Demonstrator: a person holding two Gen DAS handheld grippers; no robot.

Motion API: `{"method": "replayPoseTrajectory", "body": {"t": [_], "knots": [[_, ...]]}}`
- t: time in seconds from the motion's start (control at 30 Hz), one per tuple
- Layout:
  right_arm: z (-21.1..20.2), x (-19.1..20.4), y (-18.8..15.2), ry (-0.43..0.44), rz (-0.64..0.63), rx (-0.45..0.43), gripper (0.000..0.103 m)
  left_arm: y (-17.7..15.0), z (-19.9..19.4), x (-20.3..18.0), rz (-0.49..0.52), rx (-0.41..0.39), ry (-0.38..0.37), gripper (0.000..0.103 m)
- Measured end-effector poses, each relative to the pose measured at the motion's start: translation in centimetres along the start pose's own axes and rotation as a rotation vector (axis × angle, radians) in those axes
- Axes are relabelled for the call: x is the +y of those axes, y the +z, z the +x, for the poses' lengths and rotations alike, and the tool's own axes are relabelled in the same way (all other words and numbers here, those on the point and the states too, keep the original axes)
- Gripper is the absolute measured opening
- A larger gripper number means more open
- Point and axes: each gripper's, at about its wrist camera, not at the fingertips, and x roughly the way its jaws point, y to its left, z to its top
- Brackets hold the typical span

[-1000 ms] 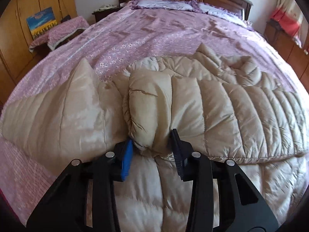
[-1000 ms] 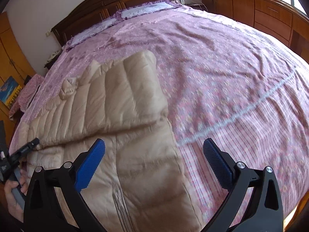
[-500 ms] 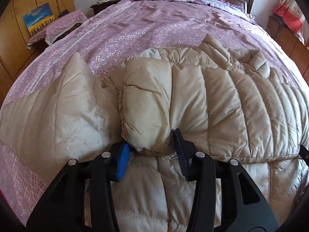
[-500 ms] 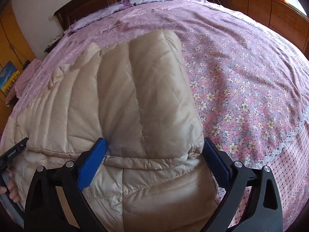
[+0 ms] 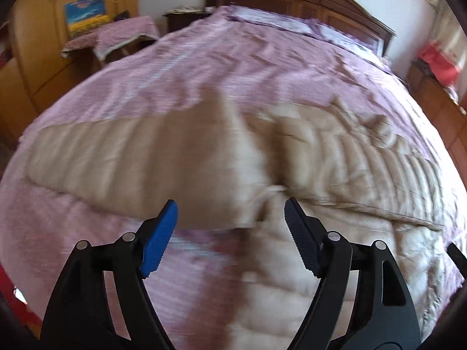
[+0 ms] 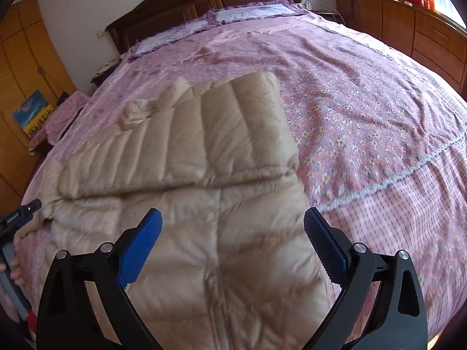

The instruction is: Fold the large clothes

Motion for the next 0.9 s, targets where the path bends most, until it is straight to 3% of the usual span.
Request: {"method": "replayPoseTrajectory", "body": {"t": [0.27, 0.47, 0.67, 0.9], "knots": [[-1.6, 0.7, -1.9, -0.011, 0.009, 0.014, 0.094, -0.5, 2.7, 10.3, -0.248, 0.014, 0.153, 0.077], [-1.5, 0.7, -3.5, -0.042, 0.021, 0.047, 0.094, -0.7, 4.7, 15.7, -0.431, 0.015, 0.145, 0.077], [-1.2, 1.3, -4.1, -0.058, 0.022, 0.064, 0.094, -0.1, 7.0, 17.4, -0.497, 0.003, 0.115, 0.081], [-1.1, 2.4, -4.2, -0.052, -0.003, 0.068, 0.094, 1.4, 8.6, 17.8, -0.447, 0.000, 0.152, 0.081]]}}
